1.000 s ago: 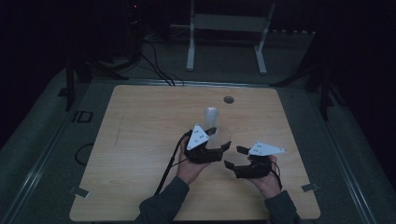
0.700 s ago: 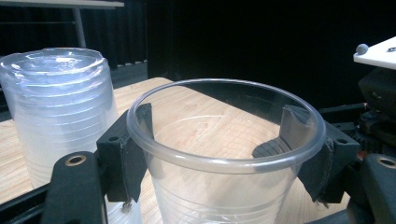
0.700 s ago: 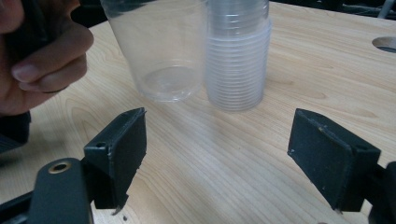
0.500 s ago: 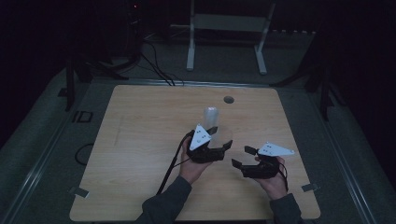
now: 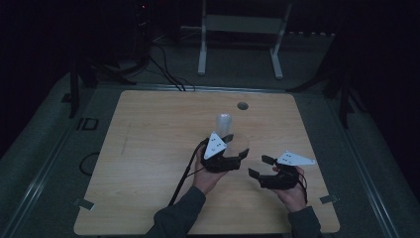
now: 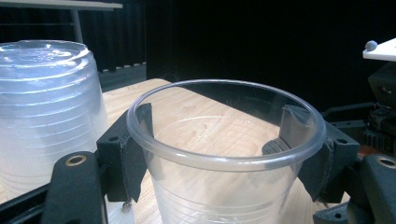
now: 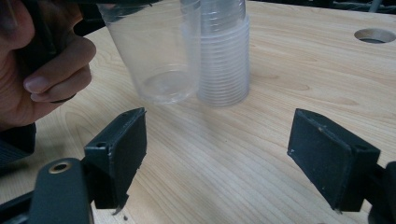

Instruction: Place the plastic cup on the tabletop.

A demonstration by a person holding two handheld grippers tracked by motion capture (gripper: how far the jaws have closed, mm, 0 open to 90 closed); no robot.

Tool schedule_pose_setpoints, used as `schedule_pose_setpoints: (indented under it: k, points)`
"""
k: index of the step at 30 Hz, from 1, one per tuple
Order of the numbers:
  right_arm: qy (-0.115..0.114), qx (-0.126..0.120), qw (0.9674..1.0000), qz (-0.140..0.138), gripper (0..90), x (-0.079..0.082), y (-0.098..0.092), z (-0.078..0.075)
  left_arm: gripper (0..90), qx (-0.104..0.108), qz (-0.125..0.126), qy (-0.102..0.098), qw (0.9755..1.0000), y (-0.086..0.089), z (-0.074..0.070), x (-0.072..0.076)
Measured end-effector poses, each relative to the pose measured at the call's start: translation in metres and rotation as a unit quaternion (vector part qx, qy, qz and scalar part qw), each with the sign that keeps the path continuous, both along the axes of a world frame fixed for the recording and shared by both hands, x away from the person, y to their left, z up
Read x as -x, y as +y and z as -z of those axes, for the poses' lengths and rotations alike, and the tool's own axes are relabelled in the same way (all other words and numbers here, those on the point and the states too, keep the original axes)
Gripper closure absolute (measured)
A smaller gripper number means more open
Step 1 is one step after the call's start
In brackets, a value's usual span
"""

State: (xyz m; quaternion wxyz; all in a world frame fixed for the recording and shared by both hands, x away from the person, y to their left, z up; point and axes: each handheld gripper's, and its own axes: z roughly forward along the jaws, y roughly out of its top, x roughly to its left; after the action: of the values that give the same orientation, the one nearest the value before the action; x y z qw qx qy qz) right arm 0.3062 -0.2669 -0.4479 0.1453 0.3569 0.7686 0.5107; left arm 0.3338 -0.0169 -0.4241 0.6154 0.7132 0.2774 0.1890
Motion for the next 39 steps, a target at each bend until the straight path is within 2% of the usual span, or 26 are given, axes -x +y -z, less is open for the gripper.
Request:
schedule_pose_setpoints:
  k: [14,31,39]
  points:
    - [0.003,-0.001,1.0,-0.001,19.7,0.001,0.001,0.003,27.1,0.008,-0.001,0.005,1.0,-0.005,0.006,-0.003]
    - [-0.002,-0.006,1.0,0.007,19.8,0.002,-0.005,0.002,27.1,0.005,-0.002,0.009,0.9999,-0.009,0.015,-0.01]
    - [-0.006,-0.011,0.9998,0.013,19.9,0.002,-0.009,0.001,27.1,-0.003,-0.004,0.011,0.9999,-0.011,0.021,-0.013]
